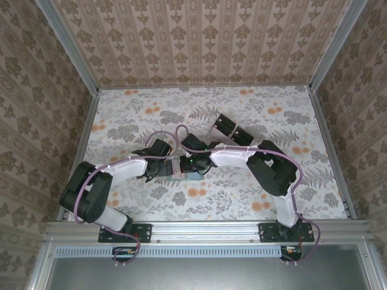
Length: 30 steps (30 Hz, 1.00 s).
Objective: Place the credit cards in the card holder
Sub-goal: Insert the credit card into the card slot.
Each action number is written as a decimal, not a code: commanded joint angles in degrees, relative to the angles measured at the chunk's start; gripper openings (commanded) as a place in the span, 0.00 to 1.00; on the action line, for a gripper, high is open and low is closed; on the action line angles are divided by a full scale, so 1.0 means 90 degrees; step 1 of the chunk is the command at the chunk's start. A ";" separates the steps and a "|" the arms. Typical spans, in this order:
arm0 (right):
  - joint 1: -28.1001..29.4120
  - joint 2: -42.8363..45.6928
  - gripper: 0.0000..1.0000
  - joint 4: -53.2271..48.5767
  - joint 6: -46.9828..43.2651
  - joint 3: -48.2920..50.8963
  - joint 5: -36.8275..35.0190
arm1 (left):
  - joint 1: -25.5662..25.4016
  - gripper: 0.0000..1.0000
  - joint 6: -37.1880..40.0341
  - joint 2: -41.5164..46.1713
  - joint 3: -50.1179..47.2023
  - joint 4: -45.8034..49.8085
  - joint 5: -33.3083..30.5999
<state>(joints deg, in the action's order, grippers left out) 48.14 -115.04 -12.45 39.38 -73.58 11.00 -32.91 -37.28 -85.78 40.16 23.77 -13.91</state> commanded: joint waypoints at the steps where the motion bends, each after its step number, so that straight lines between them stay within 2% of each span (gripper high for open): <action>1: 0.0076 -0.0137 0.03 -0.0071 0.0107 -0.0190 0.0226 | 0.0033 1.00 0.0031 -0.0177 -0.0147 -0.0214 0.0175; 5: 0.0069 0.0235 0.04 0.0061 0.0127 -0.0020 0.0208 | 0.0052 1.00 0.0075 0.0110 -0.0074 -0.0019 0.0098; 12: 0.0055 0.0893 0.07 -0.0174 0.0098 0.0285 -0.0316 | 0.0245 1.00 0.0131 0.0777 0.0035 0.0470 -0.0327; 30: 0.0055 0.0121 0.04 -0.0350 0.0000 0.0139 -0.0402 | 0.0385 1.00 0.0110 -0.0027 0.0146 0.0514 -0.0398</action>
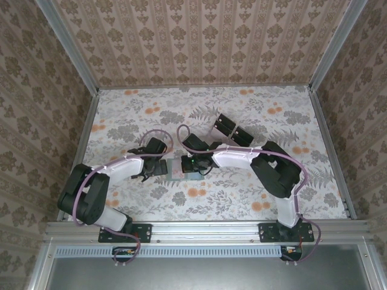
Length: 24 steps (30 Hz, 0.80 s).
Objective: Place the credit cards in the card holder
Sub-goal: Insert the credit card into the card slot.
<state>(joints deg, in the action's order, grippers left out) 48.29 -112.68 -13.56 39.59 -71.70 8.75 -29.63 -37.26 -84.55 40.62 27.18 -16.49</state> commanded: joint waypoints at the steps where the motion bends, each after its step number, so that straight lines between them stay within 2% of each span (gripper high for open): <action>1: 0.0043 -0.0167 0.04 -0.0231 -0.0033 -0.0079 -0.0150 | 0.0021 1.00 0.0106 -0.0197 0.0099 0.0127 -0.0104; 24: 0.0073 -0.0439 0.03 0.0042 0.0103 -0.0317 0.0393 | -0.0082 1.00 0.0136 -0.0674 0.0037 -0.0267 0.0168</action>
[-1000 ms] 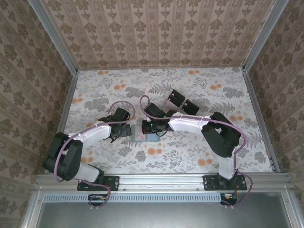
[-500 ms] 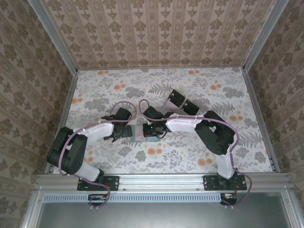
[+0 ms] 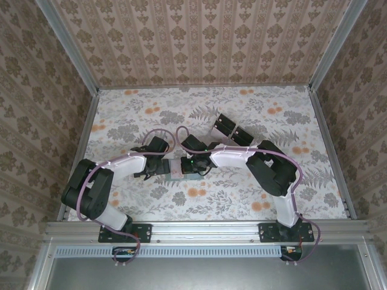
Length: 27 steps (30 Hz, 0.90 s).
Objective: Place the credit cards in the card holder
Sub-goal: Insert the credit card into the card slot.
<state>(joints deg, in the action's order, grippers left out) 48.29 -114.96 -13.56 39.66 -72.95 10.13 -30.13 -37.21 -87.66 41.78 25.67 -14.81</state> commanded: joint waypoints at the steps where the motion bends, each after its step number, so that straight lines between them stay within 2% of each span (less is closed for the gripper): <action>1: 0.0069 -0.0162 0.03 0.0043 0.0095 -0.0186 0.0256 | -0.0021 1.00 0.0126 -0.0325 -0.0083 -0.0100 -0.0021; 8: 0.0041 0.0320 0.06 -0.0030 -0.0037 -0.0147 0.0250 | 0.0017 1.00 0.0223 -0.0011 0.0032 0.0160 -0.0125; 13: -0.0138 0.0919 0.14 -0.0246 -0.0261 0.0011 0.0095 | 0.0190 1.00 0.0320 0.0575 0.0070 0.0497 -0.0254; 16: -0.0316 0.1126 0.22 -0.0389 -0.0432 0.0122 0.0014 | 0.0233 1.00 0.0364 0.1014 0.0024 0.0661 -0.0289; 21: -0.0559 0.1144 0.30 -0.0576 -0.0787 0.0126 0.0006 | 0.0194 1.00 0.0405 0.1768 -0.0194 0.0633 0.0039; 24: -0.0577 0.0970 0.31 -0.0787 -0.1031 -0.0064 0.0021 | 0.0062 1.00 0.0345 0.2190 -0.0375 0.0445 0.0303; 27: -0.0570 0.0853 0.30 -0.0727 -0.1060 -0.0107 0.0208 | -0.0077 1.00 0.0187 0.2422 -0.0462 0.0433 0.0234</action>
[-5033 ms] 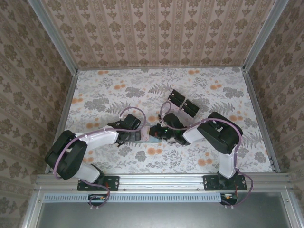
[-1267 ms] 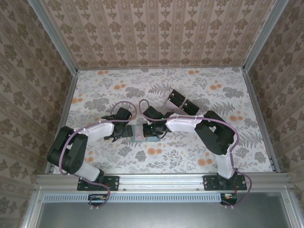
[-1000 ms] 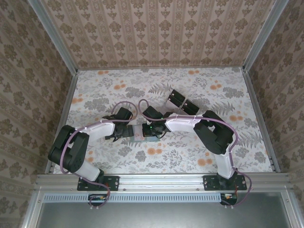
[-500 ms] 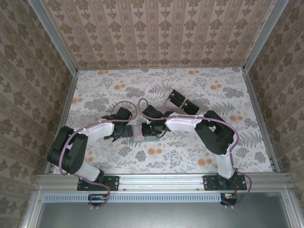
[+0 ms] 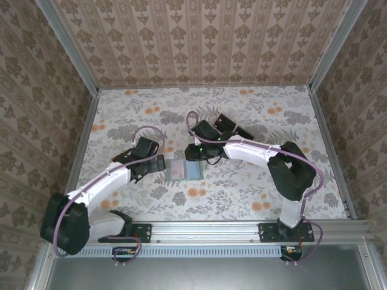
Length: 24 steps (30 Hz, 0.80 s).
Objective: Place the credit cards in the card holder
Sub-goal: Insert the credit card into the card slot.
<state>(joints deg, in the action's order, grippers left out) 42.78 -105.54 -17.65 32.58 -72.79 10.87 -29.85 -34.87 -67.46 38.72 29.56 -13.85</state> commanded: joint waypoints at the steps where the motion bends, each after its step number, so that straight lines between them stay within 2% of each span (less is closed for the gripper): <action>1: 0.0073 -0.0222 0.29 -0.0245 -0.0279 -0.0125 0.0150 | -0.0128 1.00 -0.0107 0.0202 -0.0141 0.0015 0.0099; 12: 0.0527 -0.0720 0.06 -0.0138 -0.0107 -0.0222 0.0119 | -0.0160 1.00 -0.0246 -0.0259 -0.0164 0.0158 -0.0193; 24: 0.0562 -0.1079 0.02 -0.0150 0.0024 -0.0346 0.0033 | -0.0160 1.00 -0.0227 -0.0366 -0.0223 0.0008 -0.0181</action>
<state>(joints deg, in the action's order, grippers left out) 47.79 -113.49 -18.22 31.90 -74.32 11.55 -31.09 -36.01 -70.57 37.80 29.71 -14.44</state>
